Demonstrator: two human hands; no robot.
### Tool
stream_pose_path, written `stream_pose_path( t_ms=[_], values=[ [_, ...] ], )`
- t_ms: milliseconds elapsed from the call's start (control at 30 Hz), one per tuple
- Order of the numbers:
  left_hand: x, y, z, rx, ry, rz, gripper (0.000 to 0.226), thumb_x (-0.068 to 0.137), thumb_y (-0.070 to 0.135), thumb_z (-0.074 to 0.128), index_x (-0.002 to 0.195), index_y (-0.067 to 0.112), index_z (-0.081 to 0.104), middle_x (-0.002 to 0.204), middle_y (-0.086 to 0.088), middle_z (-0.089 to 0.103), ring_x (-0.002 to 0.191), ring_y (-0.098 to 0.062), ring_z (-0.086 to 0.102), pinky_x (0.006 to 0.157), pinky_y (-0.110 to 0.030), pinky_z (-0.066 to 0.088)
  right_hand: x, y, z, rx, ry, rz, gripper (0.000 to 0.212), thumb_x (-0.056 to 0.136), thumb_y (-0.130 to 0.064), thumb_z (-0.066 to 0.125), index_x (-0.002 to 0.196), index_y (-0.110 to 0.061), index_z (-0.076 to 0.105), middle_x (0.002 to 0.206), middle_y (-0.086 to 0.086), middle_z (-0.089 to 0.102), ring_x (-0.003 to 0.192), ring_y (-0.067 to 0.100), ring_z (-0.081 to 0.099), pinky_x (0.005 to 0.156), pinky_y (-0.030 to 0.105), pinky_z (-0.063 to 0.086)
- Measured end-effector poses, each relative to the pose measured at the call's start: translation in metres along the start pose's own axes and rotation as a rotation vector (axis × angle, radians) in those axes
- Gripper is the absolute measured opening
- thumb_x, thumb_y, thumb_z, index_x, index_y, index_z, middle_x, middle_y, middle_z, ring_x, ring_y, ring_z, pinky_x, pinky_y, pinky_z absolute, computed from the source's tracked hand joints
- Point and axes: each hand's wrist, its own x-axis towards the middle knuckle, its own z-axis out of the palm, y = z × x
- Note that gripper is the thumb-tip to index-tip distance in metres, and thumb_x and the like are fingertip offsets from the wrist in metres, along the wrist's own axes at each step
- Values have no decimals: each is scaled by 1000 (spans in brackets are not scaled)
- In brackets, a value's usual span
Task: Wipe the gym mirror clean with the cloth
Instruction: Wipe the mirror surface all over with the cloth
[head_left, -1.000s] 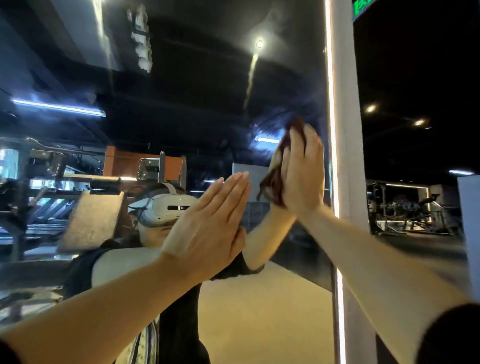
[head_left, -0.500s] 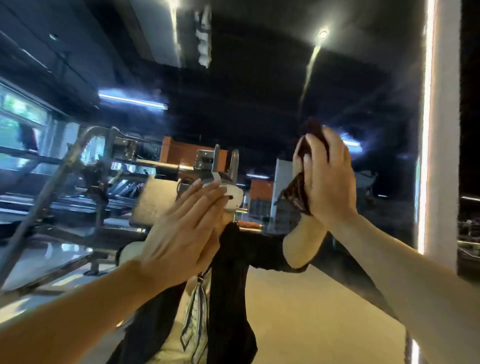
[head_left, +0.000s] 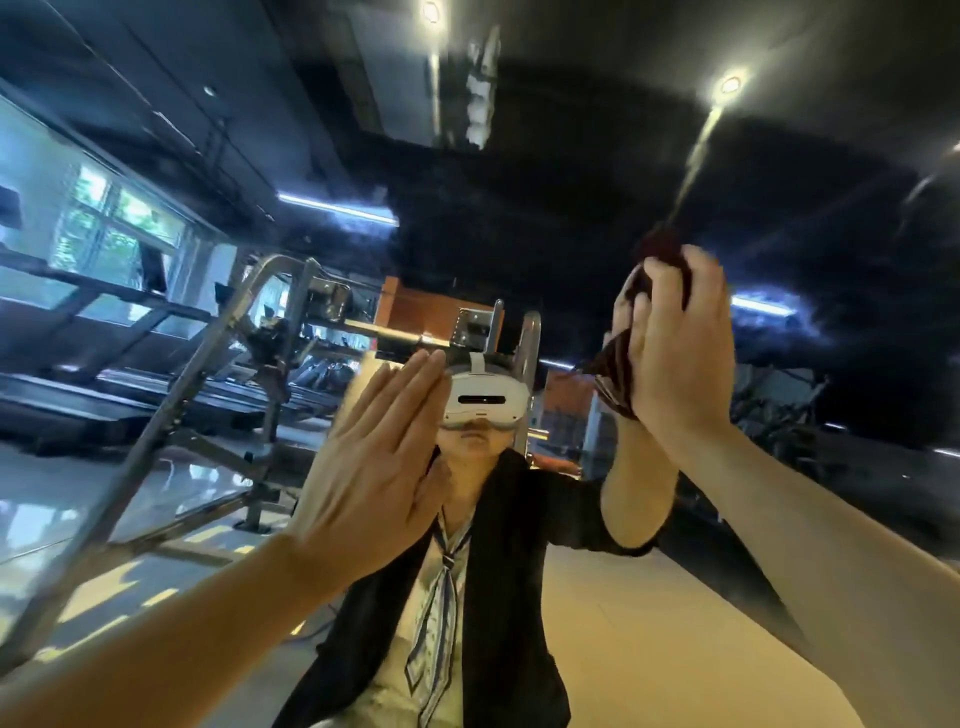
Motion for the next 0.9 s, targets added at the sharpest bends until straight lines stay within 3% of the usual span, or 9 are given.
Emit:
stream_pose_path(
  t_ms=[100,267,433,467,567,667,767,833,900],
  values=[
    [-11,-8,-4,-4,-2,-30,62,100,34,38,150,-3,35,159,-18,29,150,-28,24,125,-40,10,-43,-40,15,-16,-44,-58,39,102,-13,50,140,-3,47,150,23,39,138,37,40,107,53,46],
    [-43,-8,-4,20,-93,-11,61,102,33,34,152,-1,31,161,-18,25,153,-23,14,126,-36,3,-101,-54,19,-32,-296,-741,48,93,-15,63,138,-5,48,145,24,42,137,38,39,110,52,42],
    [-52,-9,-4,27,-111,4,61,101,32,35,151,-2,32,161,-17,24,154,-22,13,126,-37,5,-21,-76,29,-15,7,-95,33,106,-17,44,133,-1,54,144,24,46,134,36,46,105,45,49],
    [-54,-9,-4,13,-97,-5,61,100,31,37,151,-2,33,161,-17,25,154,-22,13,126,-37,4,-27,-88,33,-2,30,-74,34,107,-17,42,135,-1,53,145,24,46,135,36,45,107,45,48],
    [-73,-1,-7,-56,-63,-43,60,98,28,44,149,-2,37,159,-18,31,151,-25,21,126,-40,10,-112,-108,37,65,-134,-401,41,103,-14,41,142,-3,48,149,24,43,140,39,38,116,53,36],
    [-111,16,-9,-141,-76,-92,58,96,21,47,148,-3,39,156,-21,36,149,-30,28,121,-49,23,-214,-90,13,28,-351,-803,40,101,-17,49,140,-8,50,148,21,44,141,37,37,122,47,22],
    [-144,34,-10,-188,-166,-116,64,93,17,51,151,-3,33,159,-20,30,151,-28,22,119,-51,25,-224,-48,-5,-33,-443,-1113,39,103,-14,46,141,-10,47,149,19,40,140,37,37,124,48,19],
    [-152,44,-9,-205,-203,-99,67,91,15,58,150,-4,33,160,-19,28,152,-28,21,119,-51,25,-184,-25,-5,-72,-315,-885,40,103,-13,47,143,-8,43,149,19,35,140,37,35,120,52,28],
    [-154,53,-6,-221,-219,-106,73,87,13,63,151,-4,32,161,-19,27,152,-28,21,120,-52,24,-147,-18,-6,-82,-140,-405,35,106,-17,49,140,-7,46,147,21,38,136,38,40,111,53,42]
  ],
)
